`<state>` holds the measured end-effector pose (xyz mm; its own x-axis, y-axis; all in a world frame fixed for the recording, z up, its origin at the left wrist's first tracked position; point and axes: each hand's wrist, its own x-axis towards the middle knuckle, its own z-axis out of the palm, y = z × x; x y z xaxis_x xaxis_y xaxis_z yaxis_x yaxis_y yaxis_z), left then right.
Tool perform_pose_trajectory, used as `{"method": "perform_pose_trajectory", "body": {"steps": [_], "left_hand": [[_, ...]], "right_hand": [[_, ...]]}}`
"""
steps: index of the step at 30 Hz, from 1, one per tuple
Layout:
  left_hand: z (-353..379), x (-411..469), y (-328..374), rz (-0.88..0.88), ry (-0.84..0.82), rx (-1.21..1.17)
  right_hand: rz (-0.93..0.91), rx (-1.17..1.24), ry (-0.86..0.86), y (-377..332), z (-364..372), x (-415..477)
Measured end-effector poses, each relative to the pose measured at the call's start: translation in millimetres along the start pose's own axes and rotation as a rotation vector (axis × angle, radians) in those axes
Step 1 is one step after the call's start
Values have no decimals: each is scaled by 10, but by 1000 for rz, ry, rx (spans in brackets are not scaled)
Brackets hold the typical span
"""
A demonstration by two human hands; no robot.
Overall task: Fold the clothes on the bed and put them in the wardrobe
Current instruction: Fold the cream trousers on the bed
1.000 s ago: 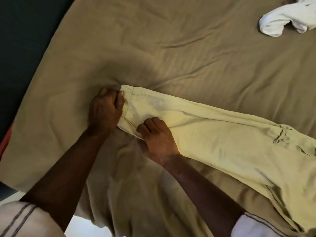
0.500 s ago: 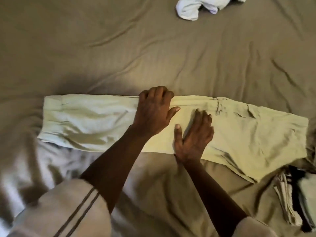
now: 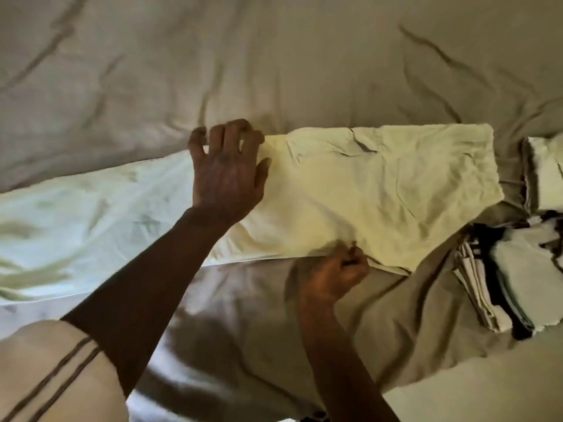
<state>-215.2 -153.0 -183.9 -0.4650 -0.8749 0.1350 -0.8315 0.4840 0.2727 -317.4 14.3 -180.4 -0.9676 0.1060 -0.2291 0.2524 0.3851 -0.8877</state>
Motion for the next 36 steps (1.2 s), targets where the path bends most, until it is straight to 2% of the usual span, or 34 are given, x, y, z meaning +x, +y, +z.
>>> {"method": "perform_pose_trajectory", "body": {"steps": [1, 2, 4, 7, 10, 15, 18, 21, 24, 26, 28, 30, 33, 35, 36], "left_hand": [[53, 25, 219, 55, 3, -42], [92, 52, 374, 88, -4, -80], [211, 153, 726, 130, -46, -137], [348, 374, 1079, 107, -84, -89], [463, 615, 1342, 92, -68, -5], [611, 826, 1652, 31, -61, 12], [669, 853, 1694, -4, -39, 70], [730, 948, 1753, -15, -63, 120], [843, 1110, 1779, -29, -116, 79], [911, 1226, 1783, -70, -180, 93], [919, 1316, 1817, -119, -224, 127], [898, 1337, 1904, -154, -184, 144], [802, 1203, 2028, -89, 7, 116], [719, 1006, 2199, -11, 171, 15], [707, 868, 2291, 22, 201, -41]], "right_hand": [[301, 147, 14, -41, -84, 192], [519, 227, -20, -77, -160, 335], [716, 304, -88, -125, -323, 601], [675, 283, -65, -103, -427, 845], [635, 227, 40, -146, -447, 1115], [611, 259, 59, -191, -471, 1367], [502, 218, 82, -104, -505, 1354], [356, 8, 77, 153, -692, 1399], [251, -166, -42, 365, -889, 1459], [264, -181, -102, 333, -929, 1509], [193, -242, -36, 178, -927, 1501], [-95, -293, -10, -73, -935, 1506], [-617, -258, -240, -378, -862, 1656], [-805, -335, -374, -501, -655, 1905], [-872, -415, -408, -518, -492, 2072]]}}
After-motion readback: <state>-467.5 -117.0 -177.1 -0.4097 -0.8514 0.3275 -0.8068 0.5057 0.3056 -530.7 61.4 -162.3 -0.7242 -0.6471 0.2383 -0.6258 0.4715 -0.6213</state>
